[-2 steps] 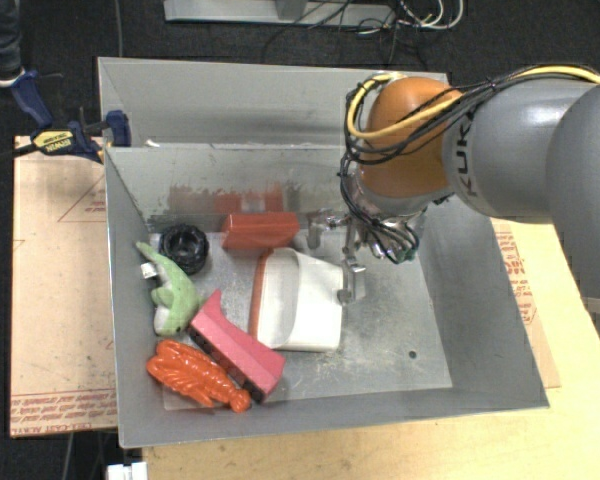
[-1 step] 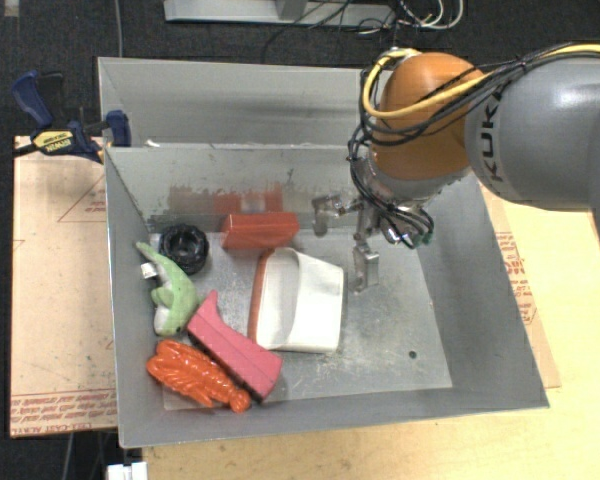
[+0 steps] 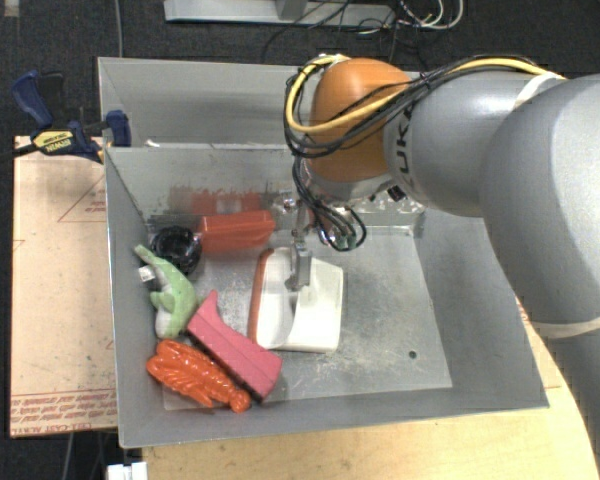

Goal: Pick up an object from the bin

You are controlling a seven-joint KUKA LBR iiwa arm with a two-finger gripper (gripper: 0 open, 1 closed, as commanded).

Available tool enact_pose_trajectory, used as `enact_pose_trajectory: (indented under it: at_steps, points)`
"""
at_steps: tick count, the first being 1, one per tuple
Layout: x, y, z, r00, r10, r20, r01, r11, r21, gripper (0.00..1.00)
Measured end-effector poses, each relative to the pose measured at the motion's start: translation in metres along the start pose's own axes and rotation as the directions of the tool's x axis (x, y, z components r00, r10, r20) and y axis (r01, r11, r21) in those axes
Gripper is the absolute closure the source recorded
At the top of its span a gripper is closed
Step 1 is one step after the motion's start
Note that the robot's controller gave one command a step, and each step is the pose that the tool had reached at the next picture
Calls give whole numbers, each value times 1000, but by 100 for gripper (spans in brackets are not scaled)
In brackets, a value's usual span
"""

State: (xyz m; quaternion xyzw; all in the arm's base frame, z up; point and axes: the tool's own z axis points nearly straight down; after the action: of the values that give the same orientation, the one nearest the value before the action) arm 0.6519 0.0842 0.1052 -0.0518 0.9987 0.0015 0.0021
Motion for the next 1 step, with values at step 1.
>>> enact_pose_trajectory:
  at_steps: [1]
  points:
    - [16, -7, 35, 998, -68, 9, 68, 998, 1, 0]
